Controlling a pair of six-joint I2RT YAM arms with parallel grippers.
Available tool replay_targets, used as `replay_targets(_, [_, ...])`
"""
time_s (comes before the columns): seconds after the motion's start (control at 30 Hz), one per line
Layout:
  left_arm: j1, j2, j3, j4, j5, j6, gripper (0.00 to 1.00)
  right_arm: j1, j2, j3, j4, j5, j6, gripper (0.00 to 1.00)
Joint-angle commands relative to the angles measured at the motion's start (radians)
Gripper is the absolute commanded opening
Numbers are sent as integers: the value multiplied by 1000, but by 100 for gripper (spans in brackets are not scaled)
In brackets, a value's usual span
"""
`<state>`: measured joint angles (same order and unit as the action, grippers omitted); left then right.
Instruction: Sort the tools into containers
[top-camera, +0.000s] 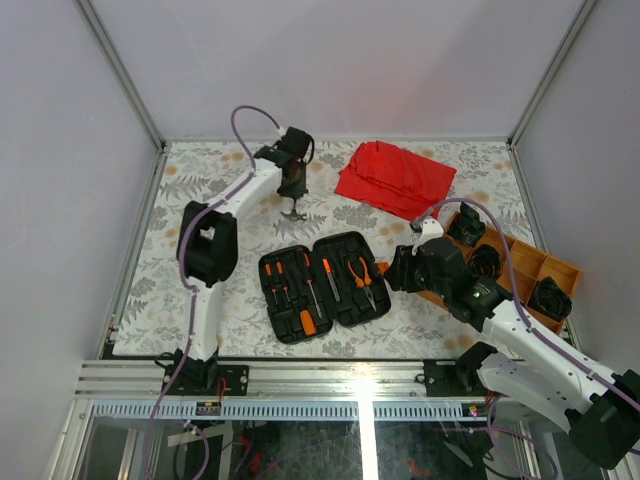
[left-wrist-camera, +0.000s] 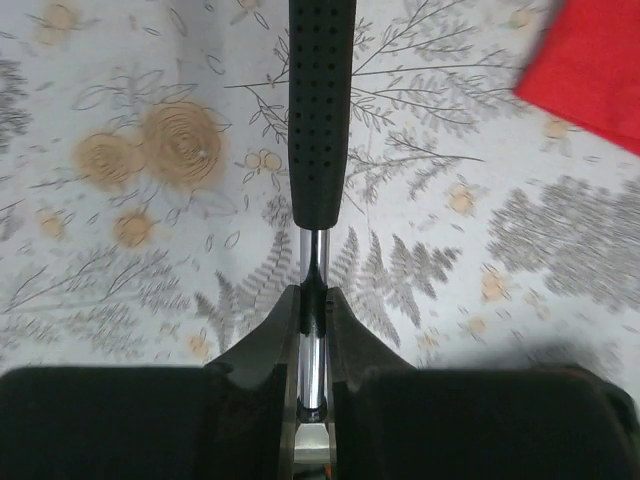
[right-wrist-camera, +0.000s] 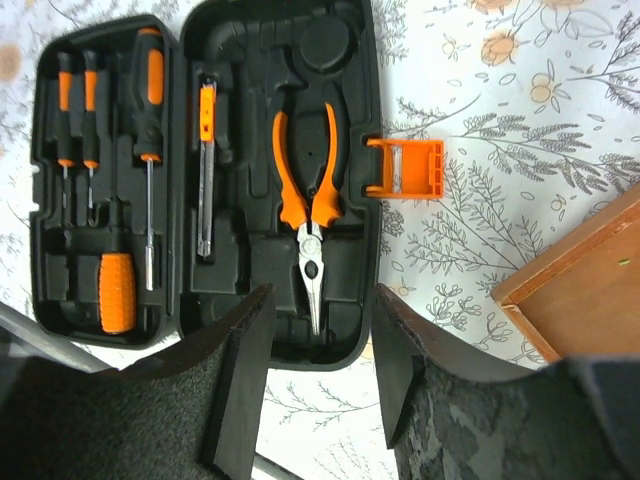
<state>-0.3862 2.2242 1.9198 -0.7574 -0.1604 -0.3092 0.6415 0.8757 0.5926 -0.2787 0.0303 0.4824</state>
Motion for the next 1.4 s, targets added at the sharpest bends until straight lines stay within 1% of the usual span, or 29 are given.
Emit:
replay_targets(0.0, [-1, -210, -76, 95, 31, -41, 0, 0, -46, -8, 83, 54, 59, 51])
replay_targets(0.07, [-4, -273, -140, 120, 69, -67, 0, 0, -54, -6, 97, 60, 76, 52])
replay_targets(0.2, [-26, -412, -321, 208, 130, -113, 0, 0, -70, -3, 142, 60, 123, 55])
replay_targets(0.33, [-69, -550, -477, 280, 142, -157, 0, 0, -83, 3, 200, 50, 189, 58])
replay_targets(0.4, [-105, -625, -568, 333, 146, -188, 0, 0, -88, -2, 240, 40, 240, 59])
replay_targets(0.53, [-167, -748, -745, 445, 190, -279, 0, 0, -86, -46, 389, 8, 346, 59])
replay_targets(0.67, [-285, -833, -871, 504, 164, -361, 0, 0, -42, -42, 489, -44, 399, 59])
replay_targets(0.83, [-418, -874, -957, 575, 137, -497, 0, 0, 54, -24, 549, -151, 437, 58])
replay_targets(0.93, [-475, -887, -984, 610, 98, -548, 0, 1, 81, -56, 625, -174, 476, 58])
replay_targets(1.0, [-502, -886, -986, 618, 83, -561, 0, 1, 97, -65, 626, -174, 489, 58])
replay_targets(1.07, [-519, -885, -986, 618, 79, -566, 0, 1, 113, -64, 610, -169, 489, 58])
replay_targets(1.2, [-530, -873, -984, 631, 121, -557, 0, 1, 158, -56, 599, -169, 487, 58])
replay_targets(1.27, [-538, -870, -980, 633, 128, -548, 0, 1, 182, -59, 621, -180, 493, 57])
replay_targets(1.37, [-548, -870, -980, 632, 128, -543, 0, 1, 229, -64, 677, -190, 517, 53])
